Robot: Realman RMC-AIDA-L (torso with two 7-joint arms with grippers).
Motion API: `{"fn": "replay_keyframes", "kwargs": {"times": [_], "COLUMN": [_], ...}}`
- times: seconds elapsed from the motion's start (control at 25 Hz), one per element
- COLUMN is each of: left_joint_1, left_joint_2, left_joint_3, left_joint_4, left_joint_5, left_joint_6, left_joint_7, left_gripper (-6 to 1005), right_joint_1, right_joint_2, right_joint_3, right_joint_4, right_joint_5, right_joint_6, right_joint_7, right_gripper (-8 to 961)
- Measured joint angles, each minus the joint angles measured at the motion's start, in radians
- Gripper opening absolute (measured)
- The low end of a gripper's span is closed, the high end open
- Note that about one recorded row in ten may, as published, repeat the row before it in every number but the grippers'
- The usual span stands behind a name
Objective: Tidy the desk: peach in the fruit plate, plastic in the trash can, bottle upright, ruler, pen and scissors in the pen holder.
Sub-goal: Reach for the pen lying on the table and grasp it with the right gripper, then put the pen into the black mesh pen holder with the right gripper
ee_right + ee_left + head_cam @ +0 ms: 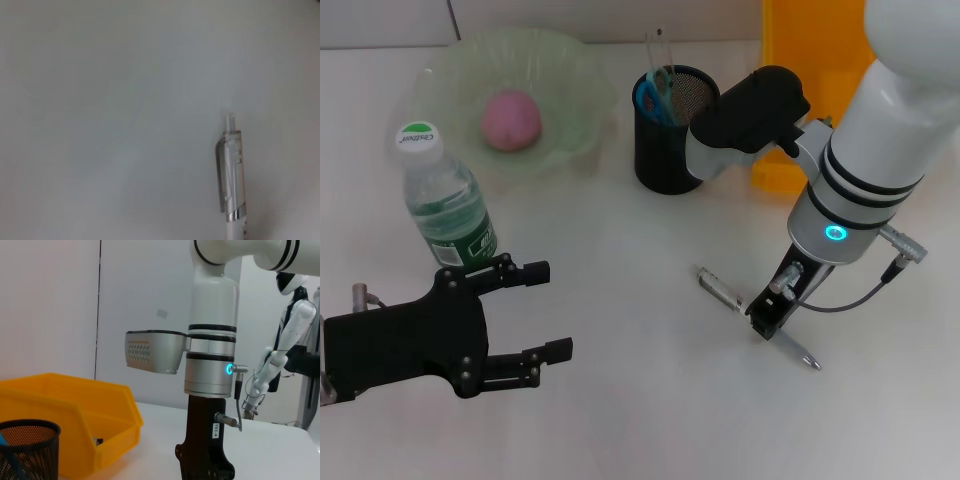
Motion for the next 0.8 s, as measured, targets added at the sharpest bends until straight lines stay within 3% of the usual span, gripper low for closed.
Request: {"fn": "replay_keyframes", "kwargs": {"times": [0.36, 0.8], "left_joint_1": [0.0, 0.006], "left_joint_2": [0.002, 0.004], "left_joint_3": [-0.001, -0.002], "left_joint_4": [0.002, 0.002], "left_joint_5": [-0.001, -0.006], "left_joint_6": [0.0, 0.005], "left_joint_7": [0.001, 0.002], "left_gripper": [832, 832], "right_joint_1": [0.01, -0.031], "right_joint_2": [0.0, -0.002], "right_joint_3": [-0.012, 0.007], "right_joint_4": [0.023, -0.123], "right_joint_5": [0.0, -0.011], "right_joint_6": [0.006, -0.021], "right_joint_7": [-0.003, -0.004], "right_gripper": [126, 126]}}
